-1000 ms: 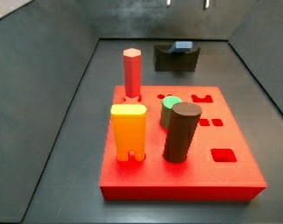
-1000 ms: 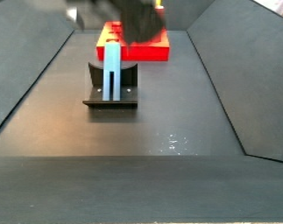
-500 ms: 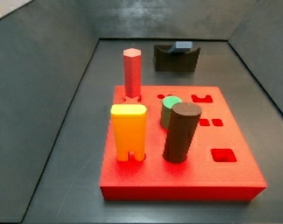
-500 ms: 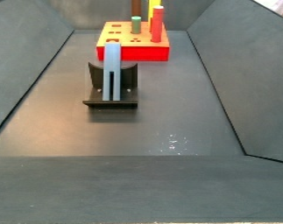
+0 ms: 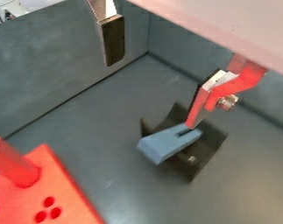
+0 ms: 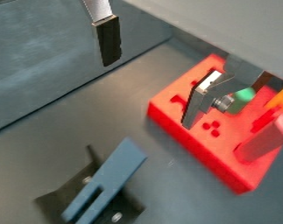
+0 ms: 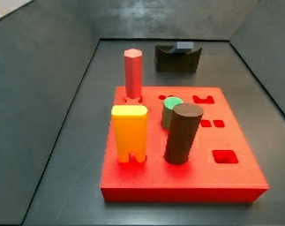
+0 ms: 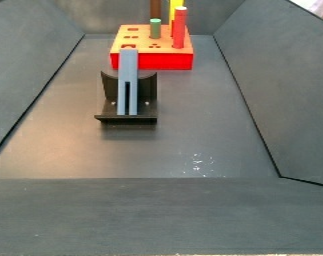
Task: Pick up the double-square object. Move up. Rotate the double-square object. Place the double-square object on the fixture. Regrasp the double-square object. Move to above the board. Insert the double-square object.
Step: Regrasp the double-square object.
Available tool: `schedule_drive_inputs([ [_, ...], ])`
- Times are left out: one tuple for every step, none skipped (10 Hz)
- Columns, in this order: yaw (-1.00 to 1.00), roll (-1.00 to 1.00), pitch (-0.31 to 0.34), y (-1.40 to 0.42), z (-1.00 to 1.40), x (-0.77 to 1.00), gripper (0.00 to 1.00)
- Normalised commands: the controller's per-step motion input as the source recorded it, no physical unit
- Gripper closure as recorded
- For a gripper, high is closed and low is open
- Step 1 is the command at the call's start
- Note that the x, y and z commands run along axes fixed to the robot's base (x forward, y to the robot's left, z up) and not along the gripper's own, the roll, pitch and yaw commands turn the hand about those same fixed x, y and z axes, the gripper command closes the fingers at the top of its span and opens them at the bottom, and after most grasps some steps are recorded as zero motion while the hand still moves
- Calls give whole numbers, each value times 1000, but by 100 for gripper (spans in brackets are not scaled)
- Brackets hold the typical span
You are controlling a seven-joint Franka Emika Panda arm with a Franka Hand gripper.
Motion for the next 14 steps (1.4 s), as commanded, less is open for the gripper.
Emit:
schedule_drive_inputs([
  [31, 1000, 53, -22, 18, 14, 0],
  [34, 1000, 62, -24, 12, 22, 0],
  [37, 1000, 72, -26, 0, 42, 0],
  [41, 1000, 82, -25, -6, 56, 0],
  [44, 1000, 90, -27, -6, 64, 0],
  [53, 1000, 113, -32, -7, 88, 0],
  [61, 1000, 131, -39, -9, 103, 0],
  [71, 1000, 151, -42, -6, 113, 0],
  [84, 1000, 172, -47, -2, 122, 0],
  [101, 1000, 192, -48, -9, 126, 0],
  [133, 1000, 219, -51, -10, 137, 0],
  [166, 1000, 242, -53, -7, 146, 0],
  [210, 1000, 260, -55, -12, 159, 0],
  [252, 929, 260, -57, -13, 173, 0],
])
